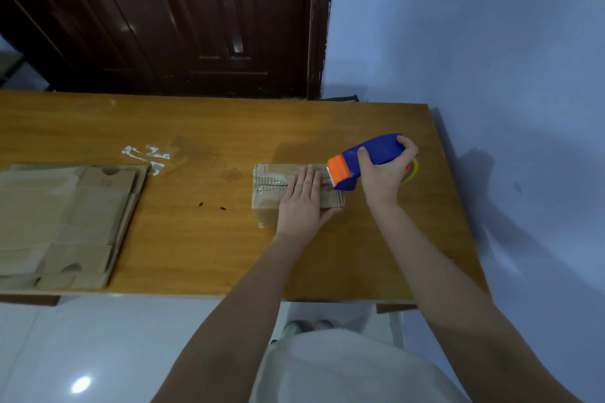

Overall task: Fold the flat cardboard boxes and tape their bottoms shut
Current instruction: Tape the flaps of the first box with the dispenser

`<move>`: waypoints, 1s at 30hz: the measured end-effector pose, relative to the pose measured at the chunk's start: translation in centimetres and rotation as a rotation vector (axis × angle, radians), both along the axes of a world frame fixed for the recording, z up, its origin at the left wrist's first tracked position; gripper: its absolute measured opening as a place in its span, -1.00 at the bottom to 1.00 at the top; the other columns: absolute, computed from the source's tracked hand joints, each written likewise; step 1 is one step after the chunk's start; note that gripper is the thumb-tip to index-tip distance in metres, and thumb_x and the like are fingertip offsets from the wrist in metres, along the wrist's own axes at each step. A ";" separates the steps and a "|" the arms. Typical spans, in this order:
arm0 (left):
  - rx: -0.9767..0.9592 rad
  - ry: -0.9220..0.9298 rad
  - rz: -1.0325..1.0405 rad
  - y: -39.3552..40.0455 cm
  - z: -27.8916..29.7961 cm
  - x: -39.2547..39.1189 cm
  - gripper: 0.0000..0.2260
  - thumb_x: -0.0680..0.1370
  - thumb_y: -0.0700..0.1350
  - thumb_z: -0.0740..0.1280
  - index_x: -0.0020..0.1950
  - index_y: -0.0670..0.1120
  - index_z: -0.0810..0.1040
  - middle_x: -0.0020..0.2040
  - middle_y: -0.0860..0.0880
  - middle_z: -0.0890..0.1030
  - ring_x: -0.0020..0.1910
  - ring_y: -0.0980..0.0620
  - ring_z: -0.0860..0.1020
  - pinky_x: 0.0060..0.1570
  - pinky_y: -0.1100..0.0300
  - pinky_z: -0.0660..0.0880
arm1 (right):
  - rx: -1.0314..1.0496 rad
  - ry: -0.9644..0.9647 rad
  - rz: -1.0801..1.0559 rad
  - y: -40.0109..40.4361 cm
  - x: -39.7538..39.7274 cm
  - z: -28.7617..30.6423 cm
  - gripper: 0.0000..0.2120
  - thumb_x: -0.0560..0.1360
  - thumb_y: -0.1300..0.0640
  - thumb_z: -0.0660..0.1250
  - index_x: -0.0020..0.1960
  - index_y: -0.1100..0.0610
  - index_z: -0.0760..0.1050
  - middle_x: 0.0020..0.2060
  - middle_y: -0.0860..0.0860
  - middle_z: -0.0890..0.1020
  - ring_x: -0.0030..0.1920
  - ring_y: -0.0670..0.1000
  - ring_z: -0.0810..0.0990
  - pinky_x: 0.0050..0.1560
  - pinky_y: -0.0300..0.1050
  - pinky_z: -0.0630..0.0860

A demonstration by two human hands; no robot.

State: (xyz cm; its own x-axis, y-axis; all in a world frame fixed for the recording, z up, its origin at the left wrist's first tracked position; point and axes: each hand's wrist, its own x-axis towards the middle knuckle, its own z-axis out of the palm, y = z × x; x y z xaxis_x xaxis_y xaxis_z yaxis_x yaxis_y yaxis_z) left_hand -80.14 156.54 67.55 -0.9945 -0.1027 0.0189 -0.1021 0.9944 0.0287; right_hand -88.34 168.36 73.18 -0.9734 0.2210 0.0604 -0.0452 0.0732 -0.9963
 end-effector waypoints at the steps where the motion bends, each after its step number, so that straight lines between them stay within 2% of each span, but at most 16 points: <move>1: 0.001 0.008 -0.004 0.0 0.0 0.0 -0.17 0.47 0.37 -0.17 0.54 -0.20 0.00 0.55 -0.16 0.05 0.54 -0.04 -0.01 0.50 0.07 -0.16 | -0.015 -0.004 -0.015 0.1 0.0 0.0 -0.36 0.40 0.28 0.46 0.34 0.14 0.18 0.18 0.04 0.36 0.00 -0.07 0.52 -0.20 -0.31 0.56; 6: 0.031 0.020 -0.033 0.2 0.0 0.0 -0.15 0.45 0.38 -0.24 0.53 -0.21 0.04 0.54 -0.17 0.08 0.53 -0.05 0.03 0.48 0.08 -0.17 | -0.169 -0.107 -0.162 0.7 -0.1 -0.4 -0.36 0.40 0.30 0.46 0.34 0.16 0.18 0.14 0.05 0.39 -0.08 -0.12 0.54 -0.27 -0.38 0.51; 9: 0.024 0.001 -0.055 0.2 0.2 0.1 -0.14 0.45 0.38 -0.27 0.53 -0.21 0.02 0.54 -0.17 0.07 0.53 -0.06 0.01 0.47 0.08 -0.19 | -0.241 -0.169 -0.242 0.8 -0.4 -0.7 -0.35 0.37 0.26 0.49 0.33 0.12 0.20 0.17 0.07 0.42 -0.02 -0.09 0.55 -0.23 -0.34 0.55; 12: 0.033 0.005 -0.063 0.2 0.2 0.1 -0.15 0.47 0.38 -0.23 0.52 -0.22 0.10 0.52 -0.18 0.15 0.52 -0.07 0.09 0.48 0.07 -0.12 | -0.256 -0.188 -0.259 1.1 -0.8 -1.0 -0.35 0.36 0.25 0.50 0.32 0.10 0.22 0.16 0.05 0.42 0.01 -0.05 0.56 -0.20 -0.31 0.56; 16: 0.049 -0.002 -0.078 0.3 0.2 0.1 -0.16 0.48 0.37 -0.21 0.51 -0.22 0.14 0.51 -0.18 0.18 0.51 -0.07 0.11 0.48 0.06 -0.09 | -0.378 -0.301 -0.344 1.3 -1.4 -1.2 -0.39 0.31 0.22 0.52 0.22 0.03 0.26 0.14 0.05 0.43 0.02 0.04 0.59 -0.08 -0.08 0.63; 19: 0.034 0.001 -0.087 0.3 0.3 0.1 -0.17 0.48 0.37 -0.21 0.52 -0.21 0.11 0.52 -0.18 0.15 0.52 -0.07 0.09 0.47 0.07 -0.13 | -0.456 -0.386 -0.396 1.5 -1.7 -1.3 -0.41 0.28 0.20 0.52 0.18 0.01 0.28 0.12 0.06 0.45 -0.02 0.06 0.60 -0.08 0.05 0.64; 22: 0.017 0.005 -0.101 0.3 0.4 0.0 -0.19 0.49 0.36 -0.16 0.54 -0.20 0.02 0.54 -0.17 0.07 0.53 -0.05 0.01 0.47 0.08 -0.19 | -0.422 -0.376 -0.408 1.5 -1.8 -1.1 -0.41 0.29 0.20 0.52 0.19 0.04 0.28 0.12 0.07 0.45 -0.04 0.04 0.60 -0.12 -0.05 0.64; 26: 0.003 0.004 -0.107 0.3 0.3 -0.1 -0.18 0.48 0.36 -0.17 0.54 -0.19 -0.03 0.55 -0.16 0.01 0.54 -0.04 -0.05 0.49 0.07 -0.19 | -0.346 -0.330 -0.408 2.1 -2.0 -0.7 -0.41 0.32 0.20 0.50 0.24 0.09 0.28 0.09 0.03 0.44 -0.10 -0.04 0.57 -0.28 -0.27 0.53; 30: -0.003 -0.001 -0.108 0.3 0.2 -0.2 -0.19 0.47 0.36 -0.20 0.55 -0.17 -0.07 0.55 -0.15 -0.02 0.54 -0.04 -0.08 0.48 0.08 -0.22 | -0.354 -0.310 -0.430 2.8 -2.0 -0.5 -0.42 0.32 0.21 0.50 0.23 0.08 0.29 0.05 0.00 0.44 -0.13 -0.08 0.56 -0.30 -0.30 0.51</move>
